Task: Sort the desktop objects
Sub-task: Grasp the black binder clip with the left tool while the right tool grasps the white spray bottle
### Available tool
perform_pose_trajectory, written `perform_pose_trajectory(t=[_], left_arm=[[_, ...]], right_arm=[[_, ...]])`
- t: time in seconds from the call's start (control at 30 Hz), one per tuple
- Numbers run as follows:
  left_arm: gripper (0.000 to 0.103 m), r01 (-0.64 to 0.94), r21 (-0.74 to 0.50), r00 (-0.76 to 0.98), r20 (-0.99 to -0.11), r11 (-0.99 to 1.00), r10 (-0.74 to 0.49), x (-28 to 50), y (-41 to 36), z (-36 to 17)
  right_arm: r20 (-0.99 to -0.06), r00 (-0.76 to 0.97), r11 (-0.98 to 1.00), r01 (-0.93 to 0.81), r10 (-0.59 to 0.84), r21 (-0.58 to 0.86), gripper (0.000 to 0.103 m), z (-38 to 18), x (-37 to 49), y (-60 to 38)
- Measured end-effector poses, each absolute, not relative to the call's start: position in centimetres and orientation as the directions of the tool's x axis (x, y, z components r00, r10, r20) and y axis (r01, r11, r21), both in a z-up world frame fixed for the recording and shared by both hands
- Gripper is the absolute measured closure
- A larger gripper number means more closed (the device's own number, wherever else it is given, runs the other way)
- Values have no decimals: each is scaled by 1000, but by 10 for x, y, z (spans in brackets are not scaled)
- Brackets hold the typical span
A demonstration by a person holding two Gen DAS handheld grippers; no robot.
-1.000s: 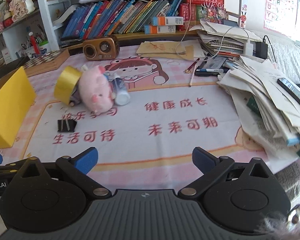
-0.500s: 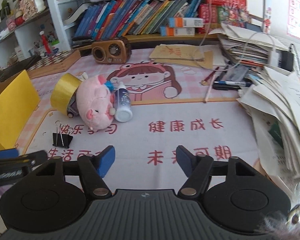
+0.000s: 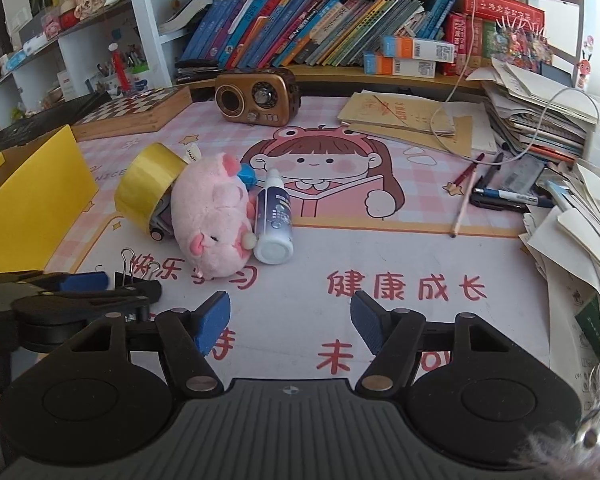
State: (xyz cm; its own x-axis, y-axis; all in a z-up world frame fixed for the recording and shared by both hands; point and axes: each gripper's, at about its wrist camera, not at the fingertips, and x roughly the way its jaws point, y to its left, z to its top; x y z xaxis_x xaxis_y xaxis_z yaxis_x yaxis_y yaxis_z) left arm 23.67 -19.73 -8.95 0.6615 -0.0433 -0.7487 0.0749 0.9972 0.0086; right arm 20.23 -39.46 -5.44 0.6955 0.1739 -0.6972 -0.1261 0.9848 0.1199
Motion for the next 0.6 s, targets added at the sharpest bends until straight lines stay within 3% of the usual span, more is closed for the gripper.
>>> perform_pose_trajectory(t=[0.07,0.23,0.5,0.6], left_arm=[[49,74,17,658,-752,997,-36,239,-198,-92],[65,76,10,657,-753,997,-43,240,-195,-95],[65,29,-43,697,-716,999,-51,230,-176,-76],[65,3,-63,704,-708,998,-46,221,-164,-64]], right_arm=[[-696,695,984,-131,179,122,38,-55,204,-394],[-695,694,982,-142,188,123,37,-56,210,-392],[-684,704,981,-154,191,115,36,-56,230,-387],[-682,714,987,-127,159,98,41,-59,243,-386]])
